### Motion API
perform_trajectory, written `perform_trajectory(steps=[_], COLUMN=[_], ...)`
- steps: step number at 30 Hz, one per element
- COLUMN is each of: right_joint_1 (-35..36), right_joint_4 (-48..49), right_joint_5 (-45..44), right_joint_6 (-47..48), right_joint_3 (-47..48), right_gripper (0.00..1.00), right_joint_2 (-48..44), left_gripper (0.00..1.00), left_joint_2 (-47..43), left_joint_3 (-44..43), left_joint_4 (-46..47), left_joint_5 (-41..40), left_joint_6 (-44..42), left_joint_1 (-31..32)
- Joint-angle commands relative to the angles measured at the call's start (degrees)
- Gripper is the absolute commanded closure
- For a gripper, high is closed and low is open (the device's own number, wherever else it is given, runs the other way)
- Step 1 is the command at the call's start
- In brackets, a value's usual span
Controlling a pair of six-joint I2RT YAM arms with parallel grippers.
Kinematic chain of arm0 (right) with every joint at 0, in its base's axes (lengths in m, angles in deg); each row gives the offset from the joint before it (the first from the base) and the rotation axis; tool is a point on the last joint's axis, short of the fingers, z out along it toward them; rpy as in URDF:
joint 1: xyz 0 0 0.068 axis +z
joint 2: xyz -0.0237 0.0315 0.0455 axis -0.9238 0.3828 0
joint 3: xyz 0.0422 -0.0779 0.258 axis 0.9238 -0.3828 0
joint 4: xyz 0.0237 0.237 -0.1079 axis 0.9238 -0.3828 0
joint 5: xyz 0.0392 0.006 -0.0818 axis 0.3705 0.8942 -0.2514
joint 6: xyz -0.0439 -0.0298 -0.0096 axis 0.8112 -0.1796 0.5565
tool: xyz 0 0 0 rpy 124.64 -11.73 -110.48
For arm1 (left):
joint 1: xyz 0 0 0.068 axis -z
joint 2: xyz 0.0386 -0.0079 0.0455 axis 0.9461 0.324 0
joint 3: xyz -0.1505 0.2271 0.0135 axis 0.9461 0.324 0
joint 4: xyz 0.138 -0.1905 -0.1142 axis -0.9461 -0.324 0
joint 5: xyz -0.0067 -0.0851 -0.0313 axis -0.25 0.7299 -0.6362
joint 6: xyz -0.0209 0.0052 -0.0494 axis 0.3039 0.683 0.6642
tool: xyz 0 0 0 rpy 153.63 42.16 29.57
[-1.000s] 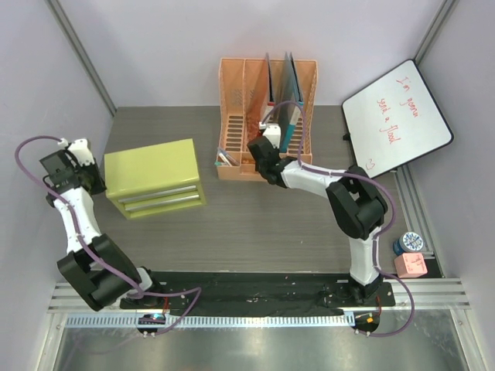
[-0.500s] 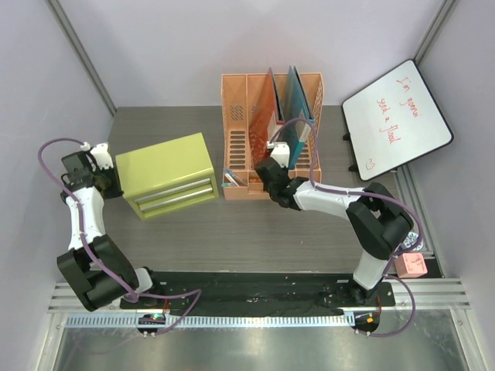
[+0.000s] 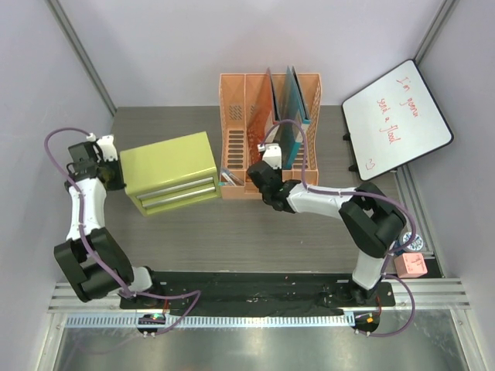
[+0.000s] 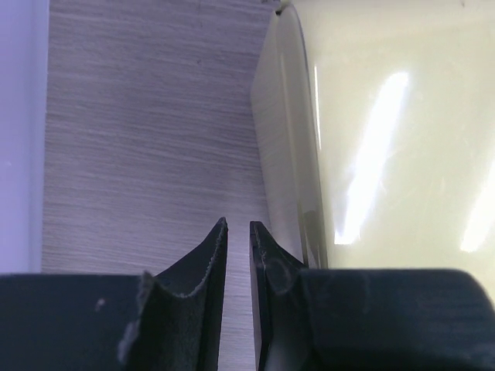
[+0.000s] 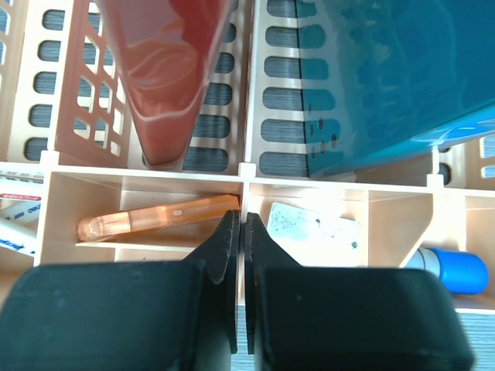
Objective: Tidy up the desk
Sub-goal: Move the storage box to the center of the board, then reset both arms
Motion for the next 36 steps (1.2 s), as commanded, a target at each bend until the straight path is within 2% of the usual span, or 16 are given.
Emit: perform_trajectory(steps=[1, 12, 16, 19, 23, 26, 27, 28, 30, 31, 34, 36], right_joint_1=[5.66, 15.14, 16.47, 16.83, 17.00, 17.00, 17.00, 17.00, 17.00, 17.00, 17.00, 16.91], right_joint_4=[-2.12, -4.67, -5.90, -6.51, -8.53, -10.64, -11.17, -12.74, -15.03, -17.04, -21.35, -24.43], right_joint_5=[9.76, 8.01, 7.39, 7.21, 6.69, 4.76, 4.41, 4.66, 4.58, 4.84, 6.24, 8.44], right_joint_6=[0.88, -7.39, -9.76, -10.56, -10.21, -9.68, -9.07, -8.54, -7.84, -6.79, -4.24, -2.83], right_joint_3=[-1.42, -12.58, -15.22, -16.45, -16.37, -15.67, -15.31, -14.01, -12.16, -10.32, -6.37, -3.55], right_gripper=[0.99, 0.99, 0.99, 0.99, 0.99, 0.99, 0.94, 0.76, 0.55, 0.39, 0.22, 0.18], right_joint_2=[1.70, -6.38, -10.42, -12.01, -12.89, -13.07, -13.07, -12.98, -13.07, -13.51, -16.84, -20.17], left_gripper=[0.81, 0.80, 0.81, 0.78, 0.74, 0.69, 0.68, 0.66, 0.64, 0.63, 0.63, 0.62], left_joint_2=[5.72, 13.55, 14.70, 15.22, 17.07, 17.08, 16.03, 15.50, 14.27, 13.13, 11.37, 10.75], left_joint_3=[-5.36, -11.70, -12.32, -12.14, -13.28, -14.25, -13.91, -13.47, -12.50, -12.32, -11.71, -11.62], left_joint_4=[-0.44, 0.35, 0.17, -0.26, -1.85, -2.55, -2.64, -2.64, -2.99, -3.43, -4.31, -5.10], left_joint_5=[4.20, -0.02, 0.06, 2.61, 1.92, 1.39, 1.03, 0.60, -0.19, -0.72, -0.64, -0.29], left_joint_6=[1.54, 1.45, 1.19, -0.57, -2.24, -0.84, -0.83, -1.18, -1.89, -2.06, -2.85, -2.94], left_joint_1=[5.89, 14.24, 16.97, 19.69, 25.57, 25.85, 25.85, 25.85, 25.68, 25.42, 23.75, 21.29])
